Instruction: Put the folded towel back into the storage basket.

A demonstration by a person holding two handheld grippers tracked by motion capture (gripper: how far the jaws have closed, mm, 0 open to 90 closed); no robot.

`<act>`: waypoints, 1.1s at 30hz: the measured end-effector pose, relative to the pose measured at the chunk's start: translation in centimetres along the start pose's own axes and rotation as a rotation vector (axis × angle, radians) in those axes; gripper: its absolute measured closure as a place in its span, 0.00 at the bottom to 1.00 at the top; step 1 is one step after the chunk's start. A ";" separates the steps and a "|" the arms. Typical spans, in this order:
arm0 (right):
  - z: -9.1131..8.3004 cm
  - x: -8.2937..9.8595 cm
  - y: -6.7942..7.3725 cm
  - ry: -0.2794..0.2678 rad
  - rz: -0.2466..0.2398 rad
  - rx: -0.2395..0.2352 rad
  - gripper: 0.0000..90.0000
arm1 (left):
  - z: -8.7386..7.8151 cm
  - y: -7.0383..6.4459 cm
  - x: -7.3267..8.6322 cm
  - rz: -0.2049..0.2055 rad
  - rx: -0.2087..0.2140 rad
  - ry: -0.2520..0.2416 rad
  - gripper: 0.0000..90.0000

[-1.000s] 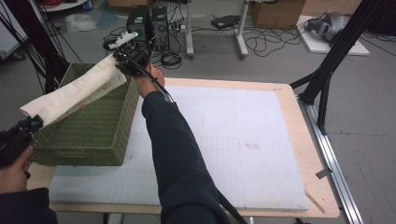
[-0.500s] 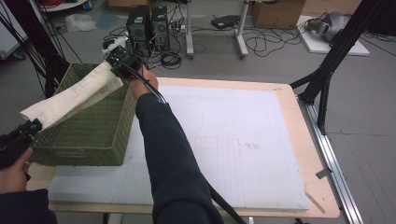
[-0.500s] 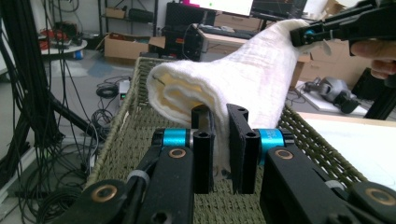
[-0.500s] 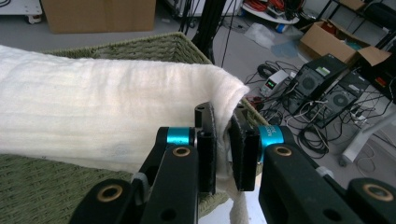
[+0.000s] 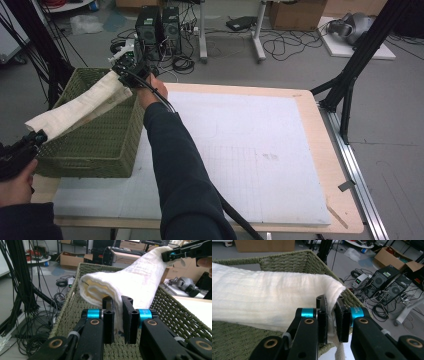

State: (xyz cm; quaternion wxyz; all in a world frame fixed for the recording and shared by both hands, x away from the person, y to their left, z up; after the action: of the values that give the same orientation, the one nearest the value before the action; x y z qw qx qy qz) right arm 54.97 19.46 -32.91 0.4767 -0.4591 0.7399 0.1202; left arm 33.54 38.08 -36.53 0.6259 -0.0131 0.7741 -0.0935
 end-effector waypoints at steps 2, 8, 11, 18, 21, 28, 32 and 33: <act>0.1 0.1 0.1 0.001 0.001 -0.001 0.92 | 0.1 0.0 0.1 0.011 -0.003 0.002 0.90; 0.8 0.5 0.6 0.005 0.010 -0.003 0.92 | 0.4 -0.1 0.1 0.024 -0.017 0.012 0.89; 1.0 0.6 0.7 0.013 0.009 0.000 0.92 | 0.6 -0.1 0.3 0.024 -0.026 0.024 0.89; 1.4 0.9 0.7 0.021 0.009 0.004 0.92 | 0.8 0.2 0.6 0.017 -0.033 0.038 0.89; 1.6 1.1 1.0 0.028 0.010 0.002 0.92 | 0.8 0.1 0.6 0.024 -0.036 0.040 0.89; 2.1 1.4 1.4 0.040 0.007 -0.005 0.92 | 1.2 -0.1 0.8 0.031 -0.034 0.053 0.89; 2.2 1.4 1.4 0.041 0.003 -0.006 0.92 | 1.3 -0.1 0.9 0.032 -0.036 0.059 0.89; 2.3 1.5 1.4 0.041 0.001 -0.005 0.92 | 1.4 -0.1 0.9 0.033 -0.037 0.062 0.89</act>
State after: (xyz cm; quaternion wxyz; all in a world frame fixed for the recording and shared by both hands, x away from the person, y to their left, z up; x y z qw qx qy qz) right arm 55.03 20.80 -35.63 0.4601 -0.4623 0.7495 0.1128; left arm 34.65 37.72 -37.71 0.6028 -0.0089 0.7948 -0.0693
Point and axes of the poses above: each handheld gripper's, and its own axes: z roughly forward along the jaws, x roughly out of its underside, y roughly to its left, the point moved 10 cm from there along z, roughly forward along the jaws
